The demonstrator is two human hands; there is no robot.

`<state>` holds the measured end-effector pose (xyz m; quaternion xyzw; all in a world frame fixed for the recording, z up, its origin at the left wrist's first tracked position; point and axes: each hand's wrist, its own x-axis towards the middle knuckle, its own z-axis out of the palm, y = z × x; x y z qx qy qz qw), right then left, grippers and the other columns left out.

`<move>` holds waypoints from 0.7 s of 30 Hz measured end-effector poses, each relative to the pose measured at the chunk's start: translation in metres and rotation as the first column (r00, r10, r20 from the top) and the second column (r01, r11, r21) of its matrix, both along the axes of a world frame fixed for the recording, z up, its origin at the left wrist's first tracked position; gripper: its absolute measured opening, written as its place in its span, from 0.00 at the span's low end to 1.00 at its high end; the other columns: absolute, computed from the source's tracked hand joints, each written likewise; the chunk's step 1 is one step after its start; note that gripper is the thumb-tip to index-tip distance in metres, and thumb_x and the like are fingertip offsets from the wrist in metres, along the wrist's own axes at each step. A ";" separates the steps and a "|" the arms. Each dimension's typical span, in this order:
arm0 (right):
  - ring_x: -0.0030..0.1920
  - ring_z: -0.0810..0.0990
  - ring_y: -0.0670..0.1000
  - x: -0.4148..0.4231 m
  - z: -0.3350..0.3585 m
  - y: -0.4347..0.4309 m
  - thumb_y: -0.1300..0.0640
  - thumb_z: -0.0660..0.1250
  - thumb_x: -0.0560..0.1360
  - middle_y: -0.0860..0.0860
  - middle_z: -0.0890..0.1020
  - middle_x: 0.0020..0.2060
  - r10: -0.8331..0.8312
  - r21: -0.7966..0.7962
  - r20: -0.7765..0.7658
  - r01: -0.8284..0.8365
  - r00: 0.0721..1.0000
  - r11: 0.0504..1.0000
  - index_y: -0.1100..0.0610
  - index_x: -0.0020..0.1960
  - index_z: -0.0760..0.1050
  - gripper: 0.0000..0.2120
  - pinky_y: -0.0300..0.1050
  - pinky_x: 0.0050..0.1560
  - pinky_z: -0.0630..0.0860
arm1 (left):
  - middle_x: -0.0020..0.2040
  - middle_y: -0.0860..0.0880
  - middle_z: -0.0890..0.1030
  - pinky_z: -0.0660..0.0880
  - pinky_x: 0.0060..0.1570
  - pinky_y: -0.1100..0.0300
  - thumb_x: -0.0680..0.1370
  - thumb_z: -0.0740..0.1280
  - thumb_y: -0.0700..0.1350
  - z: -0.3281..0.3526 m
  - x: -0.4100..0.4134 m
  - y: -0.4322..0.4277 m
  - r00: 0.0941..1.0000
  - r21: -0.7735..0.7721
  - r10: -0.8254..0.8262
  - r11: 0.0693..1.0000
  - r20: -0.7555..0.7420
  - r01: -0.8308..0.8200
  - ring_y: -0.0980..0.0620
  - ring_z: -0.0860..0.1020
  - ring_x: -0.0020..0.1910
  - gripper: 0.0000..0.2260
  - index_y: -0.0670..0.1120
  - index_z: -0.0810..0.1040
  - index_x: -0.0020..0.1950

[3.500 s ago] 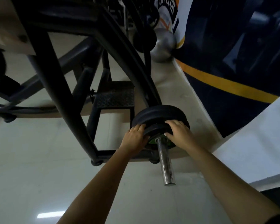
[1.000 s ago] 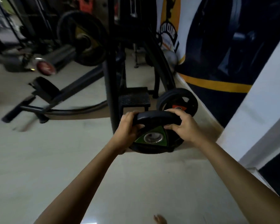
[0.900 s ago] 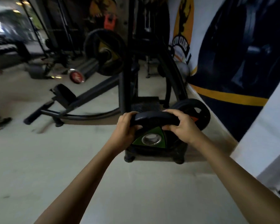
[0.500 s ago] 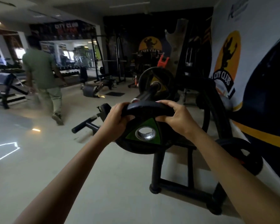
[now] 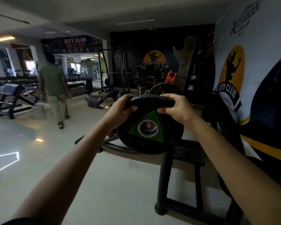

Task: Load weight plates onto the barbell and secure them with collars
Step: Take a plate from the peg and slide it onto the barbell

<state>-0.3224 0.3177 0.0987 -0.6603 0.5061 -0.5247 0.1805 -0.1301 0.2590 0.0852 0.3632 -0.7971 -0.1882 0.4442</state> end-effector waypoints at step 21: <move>0.74 0.51 0.55 -0.021 -0.012 -0.063 0.61 0.62 0.76 0.58 0.55 0.74 -0.344 -0.253 -0.718 0.234 0.604 0.939 0.56 0.74 0.46 0.34 0.47 0.73 0.50 | 0.73 0.41 0.60 0.57 0.68 0.54 0.76 0.64 0.40 -0.011 -0.043 -0.078 0.994 -0.142 0.005 0.990 0.111 0.011 0.45 0.58 0.72 0.29 0.44 0.55 0.73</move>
